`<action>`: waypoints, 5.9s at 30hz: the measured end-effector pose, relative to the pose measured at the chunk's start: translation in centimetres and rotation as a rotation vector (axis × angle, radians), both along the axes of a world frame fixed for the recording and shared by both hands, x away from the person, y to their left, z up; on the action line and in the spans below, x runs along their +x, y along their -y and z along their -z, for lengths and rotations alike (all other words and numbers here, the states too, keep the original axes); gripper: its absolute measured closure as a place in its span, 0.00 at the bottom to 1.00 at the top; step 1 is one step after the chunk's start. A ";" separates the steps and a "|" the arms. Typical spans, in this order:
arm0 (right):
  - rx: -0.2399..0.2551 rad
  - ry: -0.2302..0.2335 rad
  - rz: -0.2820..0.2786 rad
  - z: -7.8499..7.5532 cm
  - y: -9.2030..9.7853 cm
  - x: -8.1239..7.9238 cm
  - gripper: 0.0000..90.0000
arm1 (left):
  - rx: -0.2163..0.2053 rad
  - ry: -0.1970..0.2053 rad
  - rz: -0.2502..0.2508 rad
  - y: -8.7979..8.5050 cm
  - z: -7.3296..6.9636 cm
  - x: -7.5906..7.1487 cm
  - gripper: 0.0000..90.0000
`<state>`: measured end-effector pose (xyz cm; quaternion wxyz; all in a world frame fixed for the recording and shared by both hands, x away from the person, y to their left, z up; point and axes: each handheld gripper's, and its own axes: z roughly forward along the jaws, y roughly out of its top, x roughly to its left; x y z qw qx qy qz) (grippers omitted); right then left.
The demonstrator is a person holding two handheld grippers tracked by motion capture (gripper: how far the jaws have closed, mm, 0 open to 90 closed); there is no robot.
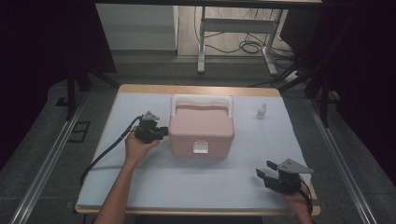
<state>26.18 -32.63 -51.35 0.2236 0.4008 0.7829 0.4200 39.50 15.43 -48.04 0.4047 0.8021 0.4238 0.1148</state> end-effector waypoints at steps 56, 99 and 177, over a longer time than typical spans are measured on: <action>0.011 -0.077 0.074 -1.1 -0.3 0.8 0.42 | -0.061 0.074 0.084 -3.4 0.9 -10.2 0.40; -0.181 -0.332 0.126 -10.9 -1.5 10.9 0.42 | -0.049 0.052 0.130 -1.9 1.1 -10.1 0.40; -0.308 -0.506 0.215 -8.4 -3.2 25.6 0.67 | -0.029 0.046 0.138 -1.5 1.8 -9.7 0.40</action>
